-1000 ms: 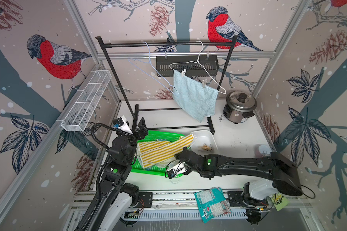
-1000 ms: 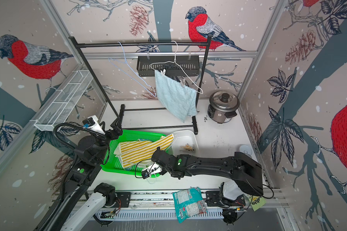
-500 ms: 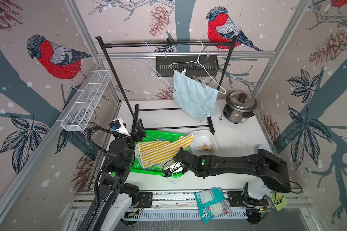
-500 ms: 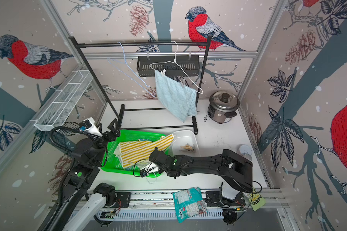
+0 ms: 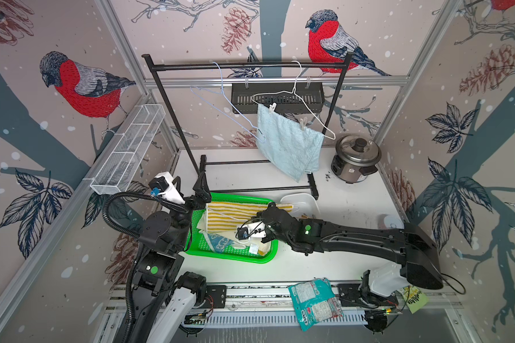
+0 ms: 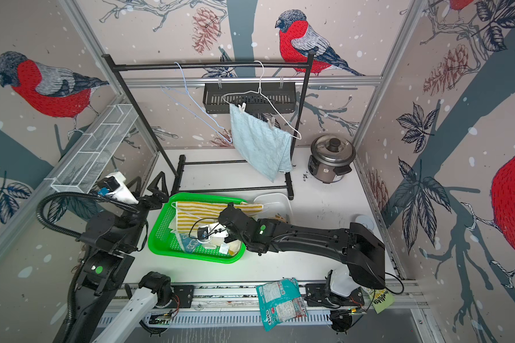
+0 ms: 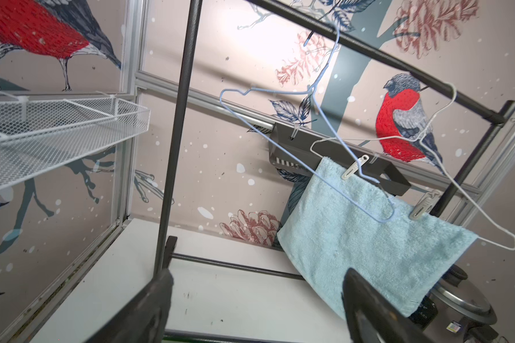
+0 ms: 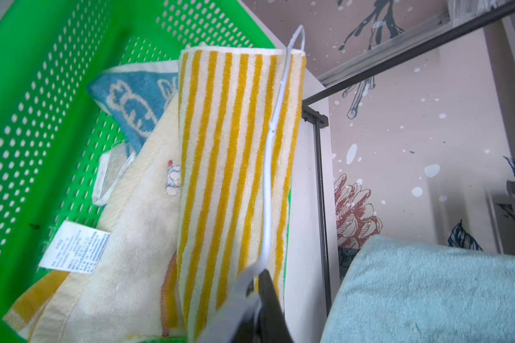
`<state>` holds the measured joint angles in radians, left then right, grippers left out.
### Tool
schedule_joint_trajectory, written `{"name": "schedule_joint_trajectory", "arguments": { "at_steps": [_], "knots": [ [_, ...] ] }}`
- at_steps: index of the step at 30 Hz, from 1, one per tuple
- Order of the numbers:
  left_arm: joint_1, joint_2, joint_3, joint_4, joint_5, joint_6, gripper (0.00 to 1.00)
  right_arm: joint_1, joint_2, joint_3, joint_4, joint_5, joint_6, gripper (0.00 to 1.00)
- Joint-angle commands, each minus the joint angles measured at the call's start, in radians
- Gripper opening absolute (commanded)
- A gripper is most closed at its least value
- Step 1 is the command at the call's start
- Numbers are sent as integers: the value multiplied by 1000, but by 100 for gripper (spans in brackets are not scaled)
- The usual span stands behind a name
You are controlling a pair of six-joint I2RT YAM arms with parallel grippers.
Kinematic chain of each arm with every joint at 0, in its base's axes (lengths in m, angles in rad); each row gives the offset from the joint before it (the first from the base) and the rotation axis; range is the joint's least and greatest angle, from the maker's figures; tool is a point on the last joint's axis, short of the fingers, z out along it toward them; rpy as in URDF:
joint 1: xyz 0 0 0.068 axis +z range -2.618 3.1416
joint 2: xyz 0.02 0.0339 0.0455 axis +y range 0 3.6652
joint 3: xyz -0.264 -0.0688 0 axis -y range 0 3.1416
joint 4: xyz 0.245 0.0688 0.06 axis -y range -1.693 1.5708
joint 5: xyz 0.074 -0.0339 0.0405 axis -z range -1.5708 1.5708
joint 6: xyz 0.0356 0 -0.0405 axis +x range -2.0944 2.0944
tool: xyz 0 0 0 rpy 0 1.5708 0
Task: Remove the clothespins securing towels to the hanger
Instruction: Pick up the hanger from the basket.
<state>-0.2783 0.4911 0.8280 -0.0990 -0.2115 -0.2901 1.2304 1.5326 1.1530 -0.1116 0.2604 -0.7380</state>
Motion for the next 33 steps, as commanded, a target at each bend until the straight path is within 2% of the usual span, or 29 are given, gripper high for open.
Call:
{"name": "schedule_joint_trajectory", "arguments": {
  "at_steps": [1, 4, 8, 12, 15, 19, 25, 33],
  "knots": [
    [2, -9, 54, -45, 31, -27, 85, -31, -27, 66, -66, -54, 160, 0],
    [2, -26, 88, -109, 59, -83, 83, -82, -54, 129, -99, -148, 255, 0],
    [2, -62, 67, -199, 73, -209, 81, -168, -76, 213, -134, -282, 408, 0],
    [1, -115, -54, -207, 152, -369, 78, -252, -97, 250, -110, -508, 543, 0],
    [2, -139, -172, -143, 241, -494, 78, -287, -116, 248, -69, -607, 620, 0],
    [2, -136, -296, 2, 338, -613, 81, -302, -114, 280, -103, -650, 660, 0],
    [2, -58, -358, 176, 446, -720, 82, -316, -53, 377, -245, -661, 715, 0],
    [2, 119, -396, 423, 657, -851, 81, -320, -68, 327, -180, -682, 755, 0]
  ]
}}
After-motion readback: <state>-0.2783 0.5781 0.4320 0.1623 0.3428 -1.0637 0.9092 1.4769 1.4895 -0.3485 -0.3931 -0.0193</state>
